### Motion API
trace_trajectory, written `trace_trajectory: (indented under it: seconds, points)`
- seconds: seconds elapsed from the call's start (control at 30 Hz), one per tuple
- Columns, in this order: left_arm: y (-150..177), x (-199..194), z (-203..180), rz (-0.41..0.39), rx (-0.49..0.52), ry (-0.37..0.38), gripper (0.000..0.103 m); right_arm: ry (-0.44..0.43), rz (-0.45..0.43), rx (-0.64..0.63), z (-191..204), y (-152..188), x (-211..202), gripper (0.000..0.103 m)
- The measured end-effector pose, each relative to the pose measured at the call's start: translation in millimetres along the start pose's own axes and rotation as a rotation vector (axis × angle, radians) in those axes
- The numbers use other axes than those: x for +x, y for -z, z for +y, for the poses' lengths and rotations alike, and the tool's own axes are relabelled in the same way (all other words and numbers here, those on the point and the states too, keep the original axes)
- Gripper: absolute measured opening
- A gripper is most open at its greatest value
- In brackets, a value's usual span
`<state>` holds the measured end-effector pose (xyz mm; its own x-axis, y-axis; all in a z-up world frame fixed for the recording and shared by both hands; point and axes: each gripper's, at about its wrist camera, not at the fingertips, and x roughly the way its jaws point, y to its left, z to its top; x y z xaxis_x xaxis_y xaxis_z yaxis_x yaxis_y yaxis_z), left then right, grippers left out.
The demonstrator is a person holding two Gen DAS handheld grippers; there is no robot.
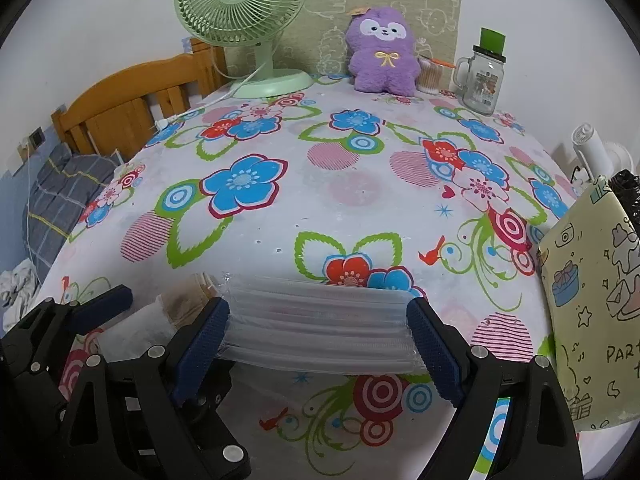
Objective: Organize soft objects
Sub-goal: 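Grasp the clear plastic bag with the right gripper while the left gripper grasps the white-and-beige roll, then carry the clear plastic bag and white-and-beige roll with both grippers over the box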
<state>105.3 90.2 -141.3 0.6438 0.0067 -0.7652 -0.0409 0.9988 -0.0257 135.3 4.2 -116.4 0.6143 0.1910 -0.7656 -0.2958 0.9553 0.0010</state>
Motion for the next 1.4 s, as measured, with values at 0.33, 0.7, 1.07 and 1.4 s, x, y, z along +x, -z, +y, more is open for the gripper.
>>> trace_trajectory:
  seconds: [0.33,0.7,1.07,1.4]
  points:
    - [3,-9,5,-0.018,-0.029,0.025,0.036,-0.004,-0.007,0.004,1,2,-7,0.091]
    - [6,-19,-12,-0.031,-0.017,0.053,0.025,-0.002,-0.027,0.009,-5,10,-23,0.091]
    - [6,-34,-30,-0.062,0.011,0.057,0.025,-0.003,-0.059,0.028,-18,14,-41,0.091]
    - [1,-49,-43,-0.090,0.026,0.057,0.025,-0.006,-0.090,0.036,-29,12,-60,0.091]
